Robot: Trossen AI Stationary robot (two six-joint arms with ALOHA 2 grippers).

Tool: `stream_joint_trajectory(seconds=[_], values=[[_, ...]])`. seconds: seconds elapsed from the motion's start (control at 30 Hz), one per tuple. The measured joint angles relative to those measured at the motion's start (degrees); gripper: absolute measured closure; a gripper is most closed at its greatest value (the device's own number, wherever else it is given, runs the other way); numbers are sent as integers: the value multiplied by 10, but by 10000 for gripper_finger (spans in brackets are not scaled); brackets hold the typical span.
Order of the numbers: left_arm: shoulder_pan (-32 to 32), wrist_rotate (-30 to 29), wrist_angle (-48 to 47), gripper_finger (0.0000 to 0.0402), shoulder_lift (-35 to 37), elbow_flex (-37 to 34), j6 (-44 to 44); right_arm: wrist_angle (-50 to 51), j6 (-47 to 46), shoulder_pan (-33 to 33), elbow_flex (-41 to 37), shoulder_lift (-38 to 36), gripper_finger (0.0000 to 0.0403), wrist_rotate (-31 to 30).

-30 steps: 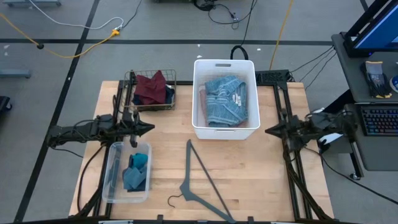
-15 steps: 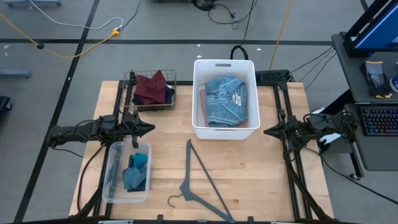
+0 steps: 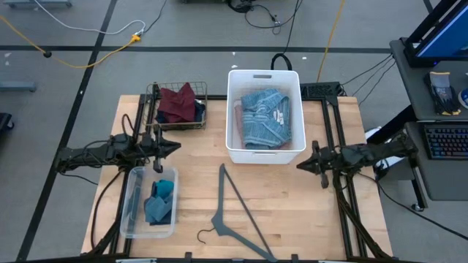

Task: Pick & Place Cloths
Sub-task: Return to Home Position

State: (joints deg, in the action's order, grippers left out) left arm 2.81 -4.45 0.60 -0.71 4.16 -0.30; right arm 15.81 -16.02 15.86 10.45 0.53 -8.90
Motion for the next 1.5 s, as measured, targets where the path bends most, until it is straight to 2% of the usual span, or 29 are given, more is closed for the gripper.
stream_joint_trajectory(seconds=[0.1,0.23,0.33,0.67,0.87,1.2,1.5], values=[[0,8,5,371,0,0,2,-59,47,0,-25,-1,403,-13],[0,49,25,371,0,-12,35,-54,76,0,-29,0,403,-46],[0,57,34,371,0,-25,48,-56,101,0,-30,-1,403,-59],[0,60,14,371,0,-35,45,-50,103,0,-31,0,403,-59],[0,59,14,371,0,-35,0,-50,103,0,-31,0,403,-59],[0,59,14,371,0,-35,0,-54,103,0,-32,0,403,-60],[0,59,13,371,0,-35,0,-110,103,0,-33,0,403,-61]])
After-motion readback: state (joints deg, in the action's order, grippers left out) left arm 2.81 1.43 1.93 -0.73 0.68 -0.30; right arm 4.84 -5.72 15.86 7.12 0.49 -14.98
